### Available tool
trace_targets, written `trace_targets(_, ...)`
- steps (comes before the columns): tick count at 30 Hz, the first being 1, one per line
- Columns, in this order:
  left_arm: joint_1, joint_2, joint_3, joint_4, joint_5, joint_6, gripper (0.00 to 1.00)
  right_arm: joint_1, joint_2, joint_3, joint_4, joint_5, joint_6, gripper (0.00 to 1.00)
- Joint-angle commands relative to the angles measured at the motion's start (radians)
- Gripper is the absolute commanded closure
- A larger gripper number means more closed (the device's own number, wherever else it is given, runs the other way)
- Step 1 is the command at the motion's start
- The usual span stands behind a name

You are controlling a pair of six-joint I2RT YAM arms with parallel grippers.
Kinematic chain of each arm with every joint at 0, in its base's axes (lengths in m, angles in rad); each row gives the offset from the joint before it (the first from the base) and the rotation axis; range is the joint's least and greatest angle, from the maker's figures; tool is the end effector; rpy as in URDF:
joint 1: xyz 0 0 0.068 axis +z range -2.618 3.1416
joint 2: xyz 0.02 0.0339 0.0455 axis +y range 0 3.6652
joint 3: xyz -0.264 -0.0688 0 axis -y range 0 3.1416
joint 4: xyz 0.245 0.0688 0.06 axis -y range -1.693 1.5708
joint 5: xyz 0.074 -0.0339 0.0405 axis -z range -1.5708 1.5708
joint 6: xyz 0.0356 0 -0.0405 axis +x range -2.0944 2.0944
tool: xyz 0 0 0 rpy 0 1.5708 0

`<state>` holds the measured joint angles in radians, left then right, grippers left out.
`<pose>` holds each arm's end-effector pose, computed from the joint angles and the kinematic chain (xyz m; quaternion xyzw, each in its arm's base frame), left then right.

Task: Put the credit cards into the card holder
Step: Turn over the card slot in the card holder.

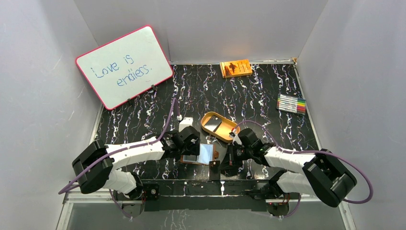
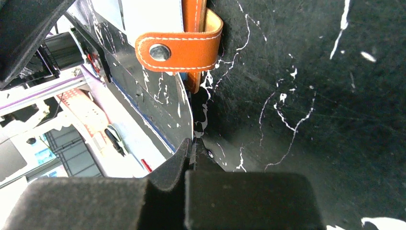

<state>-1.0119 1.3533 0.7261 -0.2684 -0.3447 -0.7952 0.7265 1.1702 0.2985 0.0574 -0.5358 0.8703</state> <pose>0.1501 -0.2173 0.1922 0.0441 0.9303 -0.1562 0.3290 0.1318 0.1414 0.1316 -0.0331 0.9009 0.4267 0.0723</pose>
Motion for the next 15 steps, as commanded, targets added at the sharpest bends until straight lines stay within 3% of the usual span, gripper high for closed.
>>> trace_targets(1, -0.001, -0.018, 0.026, -0.008, 0.0, 0.018, 0.3, -0.004, 0.047, 0.014, 0.081, -0.034, 0.016, 1.0)
trace_targets(7, -0.001, 0.0, 0.048, 0.001, 0.034, 0.039, 0.27, -0.003, 0.087, 0.025, 0.116, -0.048, 0.022, 1.0)
trace_targets(15, -0.001, 0.138, 0.089, 0.008, 0.095, 0.082, 0.27, -0.003, 0.103, 0.037, 0.138, -0.058, 0.021, 1.0)
